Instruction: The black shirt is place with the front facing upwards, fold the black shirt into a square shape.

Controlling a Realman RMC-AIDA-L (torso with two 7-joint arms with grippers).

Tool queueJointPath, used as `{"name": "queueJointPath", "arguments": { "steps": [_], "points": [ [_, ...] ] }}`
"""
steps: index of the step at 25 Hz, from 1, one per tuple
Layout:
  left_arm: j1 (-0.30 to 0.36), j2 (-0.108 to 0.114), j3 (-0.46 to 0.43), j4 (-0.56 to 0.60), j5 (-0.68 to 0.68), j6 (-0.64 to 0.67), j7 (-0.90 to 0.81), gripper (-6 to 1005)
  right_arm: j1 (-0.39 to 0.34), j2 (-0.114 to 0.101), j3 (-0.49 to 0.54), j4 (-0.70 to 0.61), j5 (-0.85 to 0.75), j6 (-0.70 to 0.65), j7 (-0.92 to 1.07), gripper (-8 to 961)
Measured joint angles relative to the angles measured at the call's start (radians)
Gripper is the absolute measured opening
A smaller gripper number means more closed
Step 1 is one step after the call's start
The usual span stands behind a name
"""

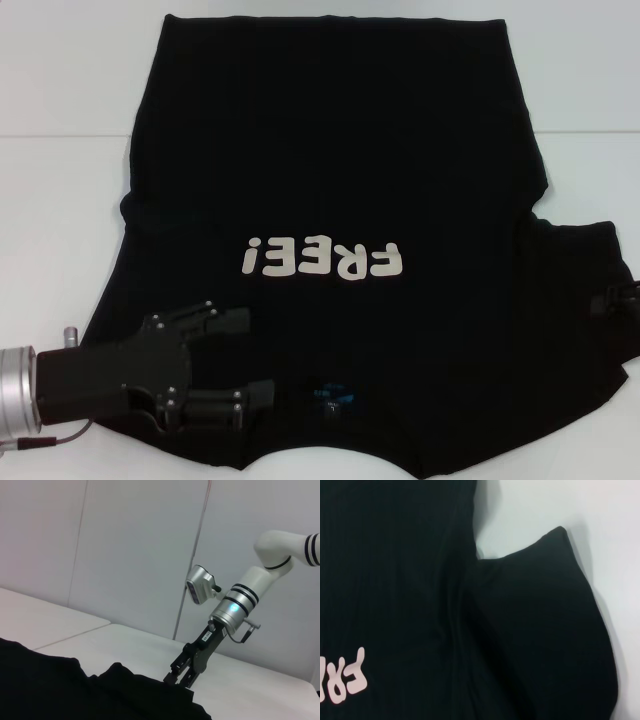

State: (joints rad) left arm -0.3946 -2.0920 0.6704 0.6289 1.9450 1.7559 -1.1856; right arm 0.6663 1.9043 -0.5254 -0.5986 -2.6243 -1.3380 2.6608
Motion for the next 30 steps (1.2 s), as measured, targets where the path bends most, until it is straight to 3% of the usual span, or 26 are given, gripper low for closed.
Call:
{"name": "queueJointPath", "arguments": {
  "steps": [23,27,30],
  "points": [
    [0.0,0.0,0.0,0.0,-0.005,-0.001,-0.002,938,0.016,0.012,-0.015,0.002,0.006,0.057,-0.013,791],
    [0.001,0.0,-0.001,0.0,-0.006,-0.001,-0.002,938,0.016,0.013,-0.025,0.001,0.006,0.062,-0.013,562],
    [0.002,0.0,-0.001,0.0,-0.007,-0.001,-0.002,938,0.017,0.013,-0.03,0.001,0.005,0.066,-0.013,453]
  ]
}}
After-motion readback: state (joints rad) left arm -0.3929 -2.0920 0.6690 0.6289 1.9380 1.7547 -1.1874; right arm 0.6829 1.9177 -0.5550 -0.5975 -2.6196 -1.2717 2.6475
